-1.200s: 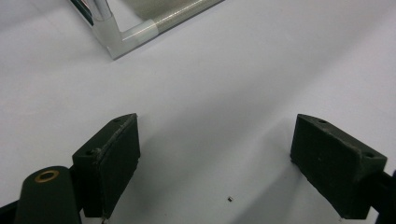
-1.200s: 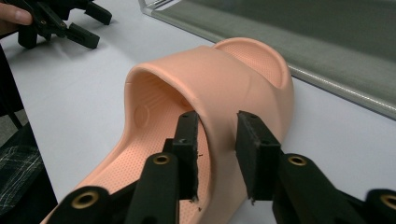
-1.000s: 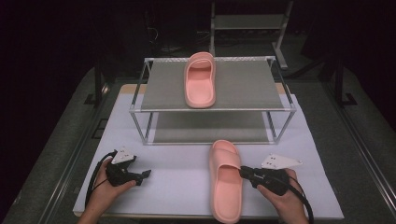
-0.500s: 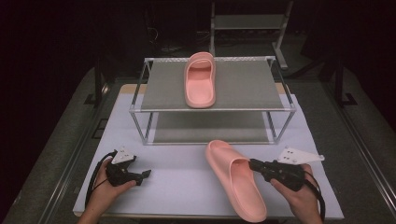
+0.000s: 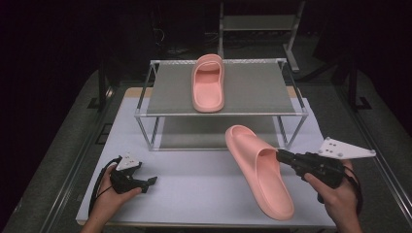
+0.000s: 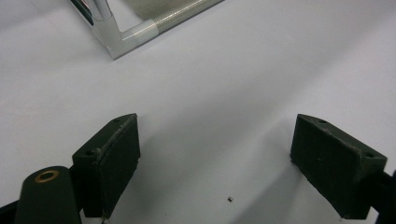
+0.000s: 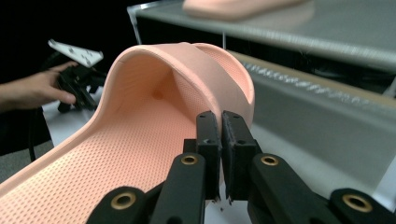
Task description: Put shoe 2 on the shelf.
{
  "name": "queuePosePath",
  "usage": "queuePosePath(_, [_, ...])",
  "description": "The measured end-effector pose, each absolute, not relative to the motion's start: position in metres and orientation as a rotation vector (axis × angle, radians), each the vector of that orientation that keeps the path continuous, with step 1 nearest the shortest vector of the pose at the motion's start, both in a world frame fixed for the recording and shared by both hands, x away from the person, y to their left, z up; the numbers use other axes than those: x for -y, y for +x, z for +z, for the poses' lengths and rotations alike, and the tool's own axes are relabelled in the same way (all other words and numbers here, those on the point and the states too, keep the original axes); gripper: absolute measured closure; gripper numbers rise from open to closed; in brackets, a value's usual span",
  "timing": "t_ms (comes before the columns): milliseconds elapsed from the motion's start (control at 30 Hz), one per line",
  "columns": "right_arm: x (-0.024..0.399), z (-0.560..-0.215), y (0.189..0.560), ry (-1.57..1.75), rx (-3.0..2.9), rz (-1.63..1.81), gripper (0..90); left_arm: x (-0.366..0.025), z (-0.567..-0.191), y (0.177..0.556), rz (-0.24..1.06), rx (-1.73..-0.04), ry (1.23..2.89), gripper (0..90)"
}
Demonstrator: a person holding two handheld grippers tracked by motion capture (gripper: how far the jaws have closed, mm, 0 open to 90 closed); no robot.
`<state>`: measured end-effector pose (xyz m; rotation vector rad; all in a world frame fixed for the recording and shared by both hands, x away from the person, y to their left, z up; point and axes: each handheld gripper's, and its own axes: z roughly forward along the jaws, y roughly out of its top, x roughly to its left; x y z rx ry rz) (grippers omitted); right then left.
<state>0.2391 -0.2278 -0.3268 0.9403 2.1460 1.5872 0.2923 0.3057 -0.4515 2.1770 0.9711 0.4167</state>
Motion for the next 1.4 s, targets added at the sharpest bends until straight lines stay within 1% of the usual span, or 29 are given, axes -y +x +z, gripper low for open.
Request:
queuePosePath(367, [0.238, -0.285, 0.238, 0.861, -2.085, 1.67, 86.0, -0.306, -0.451, 0.292, 0.415, -0.973, 2.177, 14.8])
queuePosePath(567, [0.241, -0.264, 0.248, 0.84, -2.041, 1.665, 86.0, -0.306, -0.451, 0.293, 0.414, -0.974, 2.175, 14.7])
queuePosePath(900, [0.243, -0.241, 0.291, 0.861, -1.978, 1.644, 86.0, -0.306, -0.451, 0.293, 0.413, -0.973, 2.175, 14.7])
queuePosePath(1400, [0.228, -0.229, 0.37, 0.931, -1.962, 1.498, 86.0, -0.306, -0.451, 0.293, 0.412, -0.974, 2.174, 14.6])
